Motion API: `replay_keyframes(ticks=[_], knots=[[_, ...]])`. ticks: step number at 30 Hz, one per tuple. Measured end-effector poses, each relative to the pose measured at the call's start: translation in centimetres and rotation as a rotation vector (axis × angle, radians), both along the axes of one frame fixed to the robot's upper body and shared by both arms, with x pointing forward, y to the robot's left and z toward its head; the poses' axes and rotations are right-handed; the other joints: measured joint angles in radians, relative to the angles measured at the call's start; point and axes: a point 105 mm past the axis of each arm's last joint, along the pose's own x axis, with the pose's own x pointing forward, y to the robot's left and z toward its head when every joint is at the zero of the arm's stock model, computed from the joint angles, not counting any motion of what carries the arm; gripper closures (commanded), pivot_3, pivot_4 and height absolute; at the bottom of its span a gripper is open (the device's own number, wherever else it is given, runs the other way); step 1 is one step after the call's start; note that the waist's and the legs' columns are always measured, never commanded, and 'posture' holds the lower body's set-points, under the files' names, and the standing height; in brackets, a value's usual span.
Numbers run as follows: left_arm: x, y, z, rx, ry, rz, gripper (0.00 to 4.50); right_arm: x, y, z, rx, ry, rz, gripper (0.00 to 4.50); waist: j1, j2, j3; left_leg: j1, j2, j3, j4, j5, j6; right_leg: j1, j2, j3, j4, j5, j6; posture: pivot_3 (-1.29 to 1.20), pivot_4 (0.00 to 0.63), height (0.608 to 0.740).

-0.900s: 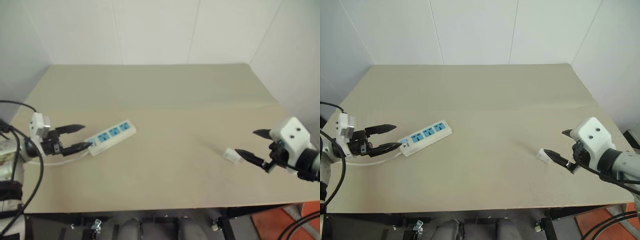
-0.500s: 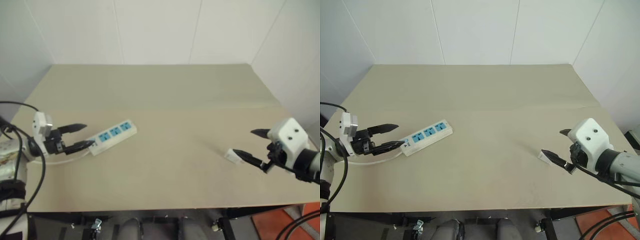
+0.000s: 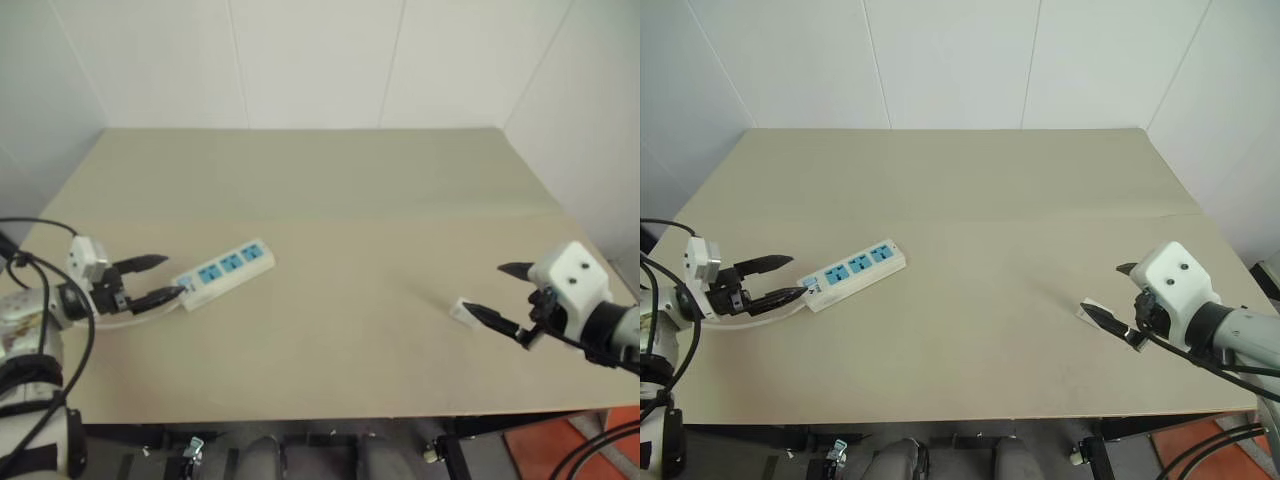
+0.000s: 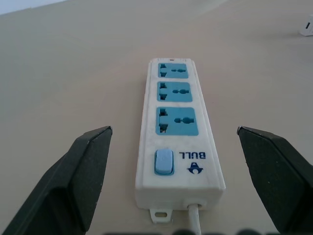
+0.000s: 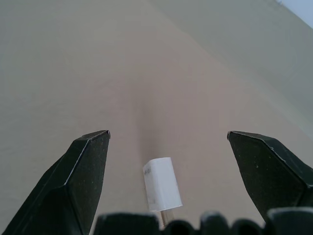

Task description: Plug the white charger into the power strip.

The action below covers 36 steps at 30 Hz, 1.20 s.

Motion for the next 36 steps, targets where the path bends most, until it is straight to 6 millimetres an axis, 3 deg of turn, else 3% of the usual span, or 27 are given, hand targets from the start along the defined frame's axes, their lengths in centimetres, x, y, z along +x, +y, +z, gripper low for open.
replay_keyframes(ticks=[7,19,32,36], knots=[[0.4,-0.9,-2.0,0.01,0.036,-0.024,0.01,-0.1,0.5,0.3,-0.001,-0.007,0.01,0.0,0.003,0.0,0.0,0.0,0.0,-0.001,0.001,0.0,0.0,0.001,0.0,-0.001,0.0,0.0,0.0,0.0,0.15,0.74],[1.9,-2.8,-3.7,0.079,0.081,-0.03,0.01,-0.7,0.9,-0.1,0.0,0.016,-0.007,0.0,0.0,0.0,0.0,-0.001,0.0,-0.002,0.001,0.0,0.0,0.0,0.0,-0.001,0.0,0.0,0.0,0.0,0.15,0.74],[2.7,-3.2,-4.2,0.162,0.046,-0.002,0.01,-1.2,1.0,0.4,-0.002,-0.016,-0.046,0.0,0.003,0.002,-0.002,0.002,-0.001,-0.002,0.001,0.0,0.0,0.002,0.0,-0.001,0.001,0.0,0.0,0.0,0.15,0.74],[2.6,-3.2,-4.3,0.155,0.049,-0.003,0.92,-1.2,1.2,0.2,-0.003,-0.016,-0.046,0.0,0.003,0.003,-0.003,0.002,-0.001,-0.002,0.001,0.0,0.0,0.003,0.0,-0.001,0.001,0.0,0.0,0.0,0.15,0.74]])
